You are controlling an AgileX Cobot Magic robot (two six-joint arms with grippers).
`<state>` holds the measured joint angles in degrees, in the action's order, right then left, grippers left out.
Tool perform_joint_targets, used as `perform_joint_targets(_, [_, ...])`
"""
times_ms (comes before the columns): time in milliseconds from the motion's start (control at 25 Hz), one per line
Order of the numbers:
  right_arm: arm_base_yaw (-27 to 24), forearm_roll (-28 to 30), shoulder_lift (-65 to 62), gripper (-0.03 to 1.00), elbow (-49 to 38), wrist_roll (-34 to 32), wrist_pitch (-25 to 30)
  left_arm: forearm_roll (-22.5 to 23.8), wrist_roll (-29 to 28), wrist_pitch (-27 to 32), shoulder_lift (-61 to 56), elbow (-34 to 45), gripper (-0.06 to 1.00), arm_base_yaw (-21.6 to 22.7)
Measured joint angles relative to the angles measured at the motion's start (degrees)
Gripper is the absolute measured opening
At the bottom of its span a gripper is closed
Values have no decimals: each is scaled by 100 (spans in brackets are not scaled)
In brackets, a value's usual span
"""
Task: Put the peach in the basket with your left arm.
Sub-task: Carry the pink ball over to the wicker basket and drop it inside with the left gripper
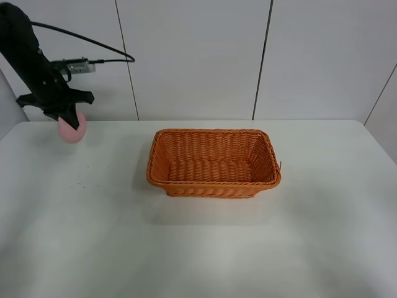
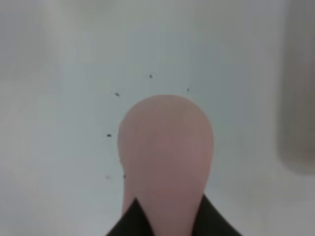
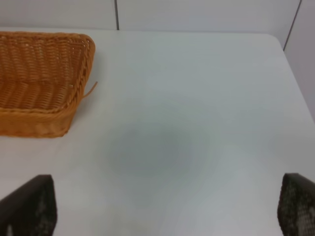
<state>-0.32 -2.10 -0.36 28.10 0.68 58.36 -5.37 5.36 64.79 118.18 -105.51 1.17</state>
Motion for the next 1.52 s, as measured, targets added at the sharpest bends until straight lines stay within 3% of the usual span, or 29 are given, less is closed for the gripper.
perform_joint_targets(240, [0, 0, 0, 69, 0, 0, 0, 115, -169, 210, -134, -378, 6, -176])
perform_joint_targets(520, [0, 0, 0, 69, 0, 0, 0, 92, -306, 216, -19, -914, 6, -1655])
perform_joint_targets(800, [0, 0, 0, 69, 0, 0, 0, 78, -579, 216, 1060, -1981, 6, -3067])
perform_joint_targets(960, [0, 0, 0, 69, 0, 0, 0, 39, -634, 210, 1745, -2280, 6, -3523])
perform_joint_targets(1120, [0, 0, 0, 69, 0, 0, 0, 21, -634, 200, 2246, -2287, 7, -3643])
perform_joint_targets(1240, [0, 0, 0, 69, 0, 0, 0, 33, -634, 200, 2367, -2287, 21, -3643])
perform_joint_targets(1440, [0, 0, 0, 69, 0, 0, 0, 12, -634, 200, 2358, -2319, 67, -3638])
perform_joint_targets(1520, [0, 0, 0, 69, 0, 0, 0, 13, -634, 205, 2281, -2330, 72, -3638])
